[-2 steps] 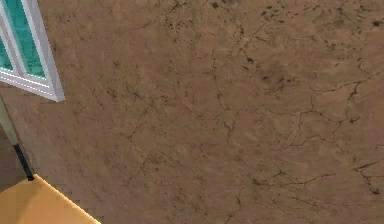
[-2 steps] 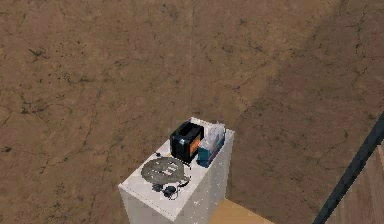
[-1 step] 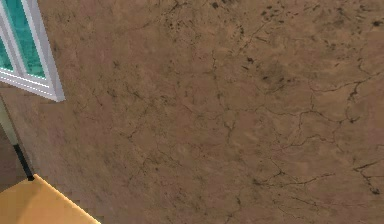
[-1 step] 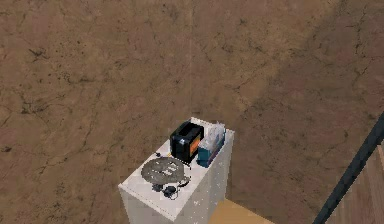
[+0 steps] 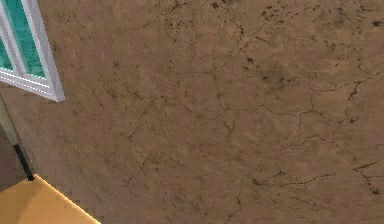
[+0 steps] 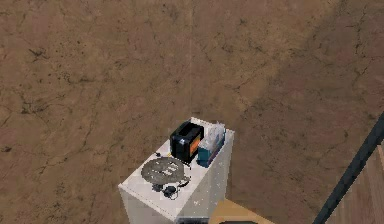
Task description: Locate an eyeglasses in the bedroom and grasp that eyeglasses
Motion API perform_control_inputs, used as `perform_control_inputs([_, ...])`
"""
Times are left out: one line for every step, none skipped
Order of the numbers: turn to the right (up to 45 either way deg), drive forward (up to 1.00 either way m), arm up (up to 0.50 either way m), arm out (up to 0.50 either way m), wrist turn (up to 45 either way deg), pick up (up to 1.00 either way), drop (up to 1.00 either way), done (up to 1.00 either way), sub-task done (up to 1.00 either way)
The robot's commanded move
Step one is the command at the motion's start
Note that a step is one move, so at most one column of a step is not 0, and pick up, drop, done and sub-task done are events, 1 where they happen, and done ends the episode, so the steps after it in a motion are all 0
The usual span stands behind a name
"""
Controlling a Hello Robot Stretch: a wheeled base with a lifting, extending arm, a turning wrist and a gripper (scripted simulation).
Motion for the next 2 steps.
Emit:
perform_control_inputs([0.0,0.0,0.0,0.2,0.0,0.0,0.0,0.0,0.0])
perform_control_inputs([0.0,0.0,0.0,0.0,45.0,0.0,0.0,0.0,0.0])
